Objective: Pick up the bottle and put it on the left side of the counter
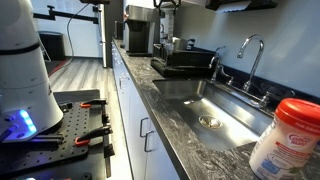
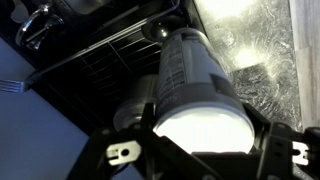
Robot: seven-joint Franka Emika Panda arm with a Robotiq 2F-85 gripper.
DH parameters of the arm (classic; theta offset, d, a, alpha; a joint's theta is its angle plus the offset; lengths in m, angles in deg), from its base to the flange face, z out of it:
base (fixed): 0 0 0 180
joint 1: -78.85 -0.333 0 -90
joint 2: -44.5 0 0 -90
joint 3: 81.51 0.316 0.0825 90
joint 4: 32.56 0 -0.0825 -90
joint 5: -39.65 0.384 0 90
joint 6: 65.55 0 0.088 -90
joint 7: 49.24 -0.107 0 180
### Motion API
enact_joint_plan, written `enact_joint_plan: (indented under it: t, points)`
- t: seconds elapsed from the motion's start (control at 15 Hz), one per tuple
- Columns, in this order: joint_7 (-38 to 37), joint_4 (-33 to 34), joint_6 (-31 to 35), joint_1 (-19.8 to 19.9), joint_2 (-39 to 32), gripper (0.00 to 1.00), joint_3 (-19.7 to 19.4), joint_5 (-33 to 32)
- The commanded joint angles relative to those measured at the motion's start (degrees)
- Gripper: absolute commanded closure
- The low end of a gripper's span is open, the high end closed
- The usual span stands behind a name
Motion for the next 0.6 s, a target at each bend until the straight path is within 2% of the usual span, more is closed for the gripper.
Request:
enact_joint_plan:
  t: [0.0,0.4,0.47,0.53]
  points:
    - [-3.0,2.0,1.6,0.3,-1.2,0.40,0.1,-1.8]
    - [-6.9,1.9,5.9,0.3,-3.5,0.40,0.4,-5.5]
    - [-5.4,0.8,4.4,0.3,-2.3,0.15,0.2,-4.2]
    - [-5.5,0.8,4.9,0.4,-2.8,0.15,0.3,-4.4]
